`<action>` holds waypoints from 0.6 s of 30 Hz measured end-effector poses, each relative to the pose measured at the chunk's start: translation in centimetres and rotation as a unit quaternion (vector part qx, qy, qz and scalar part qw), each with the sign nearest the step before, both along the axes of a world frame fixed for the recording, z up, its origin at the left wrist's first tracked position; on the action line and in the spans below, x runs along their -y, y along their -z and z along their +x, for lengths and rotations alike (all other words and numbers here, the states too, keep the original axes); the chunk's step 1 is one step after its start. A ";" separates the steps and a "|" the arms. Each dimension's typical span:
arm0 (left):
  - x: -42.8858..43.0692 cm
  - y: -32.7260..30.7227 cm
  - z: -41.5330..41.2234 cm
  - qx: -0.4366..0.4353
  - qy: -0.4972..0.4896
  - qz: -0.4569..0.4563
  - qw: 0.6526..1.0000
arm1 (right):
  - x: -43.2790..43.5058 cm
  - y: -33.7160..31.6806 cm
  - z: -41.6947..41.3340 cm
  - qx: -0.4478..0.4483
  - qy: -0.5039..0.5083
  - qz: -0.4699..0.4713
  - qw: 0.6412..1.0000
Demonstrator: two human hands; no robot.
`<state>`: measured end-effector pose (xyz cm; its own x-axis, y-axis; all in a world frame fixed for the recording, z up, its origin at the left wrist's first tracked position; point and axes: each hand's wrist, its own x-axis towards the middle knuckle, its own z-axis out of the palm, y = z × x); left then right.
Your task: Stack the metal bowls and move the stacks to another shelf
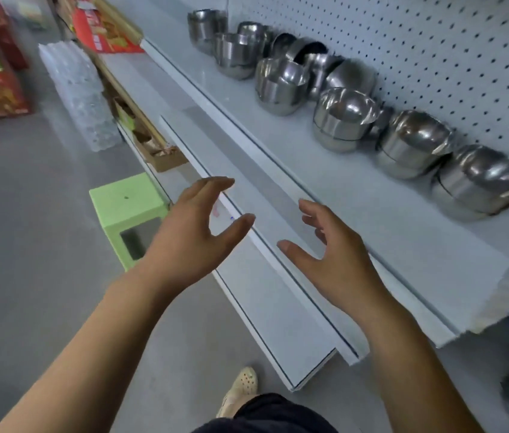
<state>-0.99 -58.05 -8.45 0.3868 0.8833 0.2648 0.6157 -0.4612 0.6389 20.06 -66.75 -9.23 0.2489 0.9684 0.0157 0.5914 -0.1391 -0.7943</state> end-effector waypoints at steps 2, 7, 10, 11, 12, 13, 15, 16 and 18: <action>-2.7 -0.4 2.8 0.021 0.014 -0.001 1.000 | -2.0 -0.7 1.9 -0.010 0.035 0.018 0.999; -8.5 0.2 8.4 0.092 0.043 -0.043 0.994 | -5.8 -1.2 6.4 -0.005 0.100 0.044 0.994; -10.9 0.9 11.2 0.114 0.074 -0.063 0.989 | -6.9 -1.0 8.4 -0.007 0.135 0.036 0.990; -11.6 1.1 12.1 0.120 0.088 -0.070 0.986 | -7.0 -0.8 8.9 -0.010 0.146 0.032 0.989; -12.4 1.3 13.1 0.124 0.101 -0.075 0.984 | -7.1 -0.7 9.4 -0.014 0.158 0.029 0.987; -13.3 1.4 14.0 0.125 0.112 -0.079 0.983 | -7.2 -0.5 9.8 -0.015 0.170 0.026 0.985; -15.2 1.8 15.9 0.123 0.128 -0.077 0.981 | -7.4 -0.1 10.5 -0.011 0.199 0.030 0.980; -16.1 1.9 16.8 0.122 0.136 -0.075 0.980 | -7.6 0.0 10.8 -0.008 0.215 0.035 0.976; -17.8 2.3 18.6 0.117 0.155 -0.070 0.979 | -8.0 0.3 11.2 -0.010 0.252 0.045 0.967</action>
